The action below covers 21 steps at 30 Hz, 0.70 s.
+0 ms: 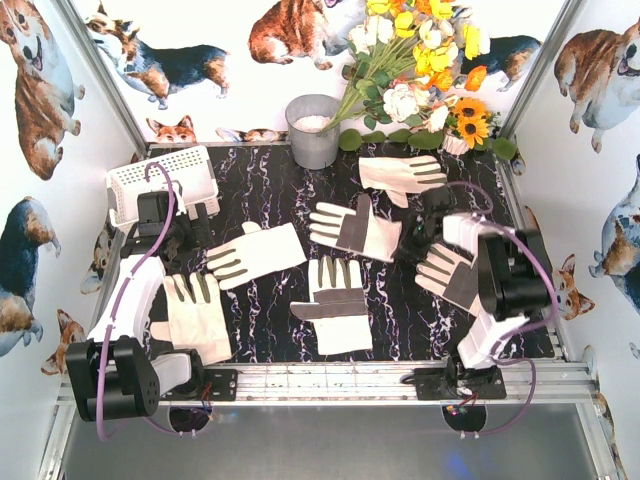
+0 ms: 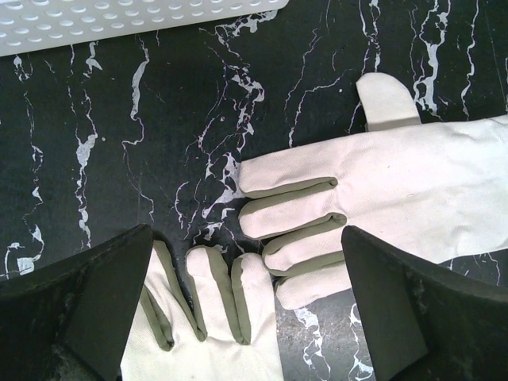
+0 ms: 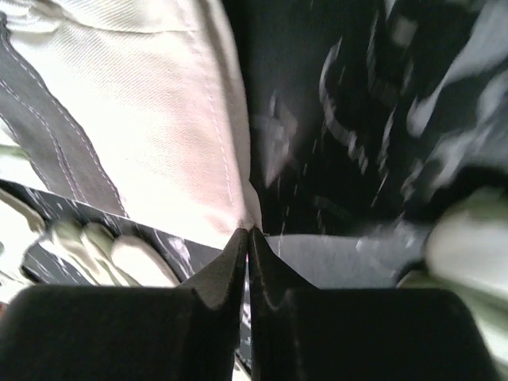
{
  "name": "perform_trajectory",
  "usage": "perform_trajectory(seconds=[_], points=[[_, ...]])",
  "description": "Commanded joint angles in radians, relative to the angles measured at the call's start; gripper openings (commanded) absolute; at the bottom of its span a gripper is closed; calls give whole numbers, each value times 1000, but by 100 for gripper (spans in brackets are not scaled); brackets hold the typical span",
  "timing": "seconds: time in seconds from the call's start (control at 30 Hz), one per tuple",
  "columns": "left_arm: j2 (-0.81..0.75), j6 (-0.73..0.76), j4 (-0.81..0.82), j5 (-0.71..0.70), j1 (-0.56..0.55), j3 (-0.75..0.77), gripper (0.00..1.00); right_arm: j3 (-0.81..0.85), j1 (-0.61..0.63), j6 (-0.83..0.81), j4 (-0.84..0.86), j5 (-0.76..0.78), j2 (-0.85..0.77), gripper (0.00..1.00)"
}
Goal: Put the gloves into the storage basket
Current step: Move the glove to the center of the board.
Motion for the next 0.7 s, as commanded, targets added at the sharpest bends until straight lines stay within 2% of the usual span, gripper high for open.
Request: perform_trajectory(seconds=[0.0,0.1,0.2,0.33,0.43,0.53,0.67], points=[[-27,9,-5,16,10,7,100,-130,93,86,36,53,-123,1],[-34,8,-5,22,10,3,100,-218,155,145,60,51,-195,8],[-38,8,-8,20,10,2,100,-256,192,156,30,78,-278,23],[-43,8,-7,16,10,-1,100,-183,192,56,-90,185,-414,40],[-45,8,-3,18,10,-2,100,-123,192,-71,-62,180,-462,54],[-45,9,-5,18,10,0,100,-77,184,-188,21,129,-432,57],[-44,11,-2,18,10,-4,100,34,158,-293,75,17,-299,57]])
